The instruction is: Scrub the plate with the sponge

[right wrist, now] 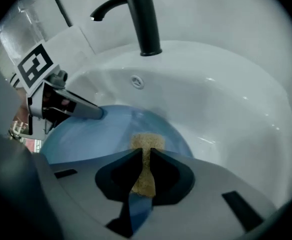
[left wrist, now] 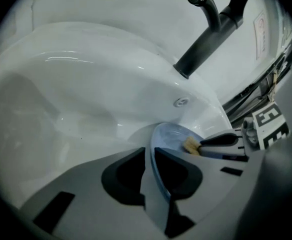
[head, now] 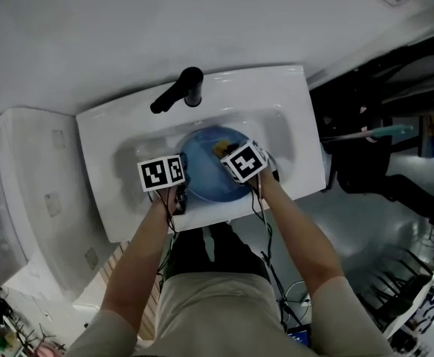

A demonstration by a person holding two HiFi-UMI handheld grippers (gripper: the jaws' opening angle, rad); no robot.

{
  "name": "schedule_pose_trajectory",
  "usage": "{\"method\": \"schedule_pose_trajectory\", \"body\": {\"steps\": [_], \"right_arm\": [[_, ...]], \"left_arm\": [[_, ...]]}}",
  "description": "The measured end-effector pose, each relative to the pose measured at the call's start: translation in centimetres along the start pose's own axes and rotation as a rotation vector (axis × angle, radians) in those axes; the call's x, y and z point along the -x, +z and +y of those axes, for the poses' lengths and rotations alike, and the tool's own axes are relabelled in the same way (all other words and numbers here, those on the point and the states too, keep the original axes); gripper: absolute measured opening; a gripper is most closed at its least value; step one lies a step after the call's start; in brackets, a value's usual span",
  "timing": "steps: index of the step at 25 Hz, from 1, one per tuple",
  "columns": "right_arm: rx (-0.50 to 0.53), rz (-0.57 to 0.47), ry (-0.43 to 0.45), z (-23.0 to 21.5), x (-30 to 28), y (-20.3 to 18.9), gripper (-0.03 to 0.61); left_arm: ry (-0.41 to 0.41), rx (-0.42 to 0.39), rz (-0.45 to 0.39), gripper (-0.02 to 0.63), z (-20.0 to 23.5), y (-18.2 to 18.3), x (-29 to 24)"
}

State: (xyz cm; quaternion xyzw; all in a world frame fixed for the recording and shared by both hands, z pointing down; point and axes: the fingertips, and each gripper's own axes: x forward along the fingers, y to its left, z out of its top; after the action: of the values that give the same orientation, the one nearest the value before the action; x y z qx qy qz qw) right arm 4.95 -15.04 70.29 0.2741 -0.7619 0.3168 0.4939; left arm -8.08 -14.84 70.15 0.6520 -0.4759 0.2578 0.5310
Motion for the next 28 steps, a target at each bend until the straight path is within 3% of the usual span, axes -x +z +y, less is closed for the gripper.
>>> {"method": "schedule_pose_trajectory", "body": {"steps": [4,11,14,21,28], "right_arm": [[-0.063,-0.100,-0.128,-1.7,2.8,0.6,0.058],[-0.125,-0.379,-0.165,-1.1,11.4,3.4,0.058],[-0.133,-0.487,-0.179,-0.4,15.8,4.1,0.058],[-0.093,-0.745,-0.213,2.6,27.0,6.4,0.058],[-0.025,-0.978,-0.233,6.7,37.7,7.4,0.057]], "left_arm": [[0.031,-0.037,-0.017,0.112,0.6,0.1,1.8],[0.017,-0.142,-0.131,0.093,-0.7,2.5,7.7],[-0.013,-0.213,-0.190,0.041,-2.8,4.0,10.8],[-0.032,-0.438,-0.334,0.008,-8.8,7.3,19.5],[-0.069,-0.598,-0.561,0.008,-15.6,9.6,28.9]]}}
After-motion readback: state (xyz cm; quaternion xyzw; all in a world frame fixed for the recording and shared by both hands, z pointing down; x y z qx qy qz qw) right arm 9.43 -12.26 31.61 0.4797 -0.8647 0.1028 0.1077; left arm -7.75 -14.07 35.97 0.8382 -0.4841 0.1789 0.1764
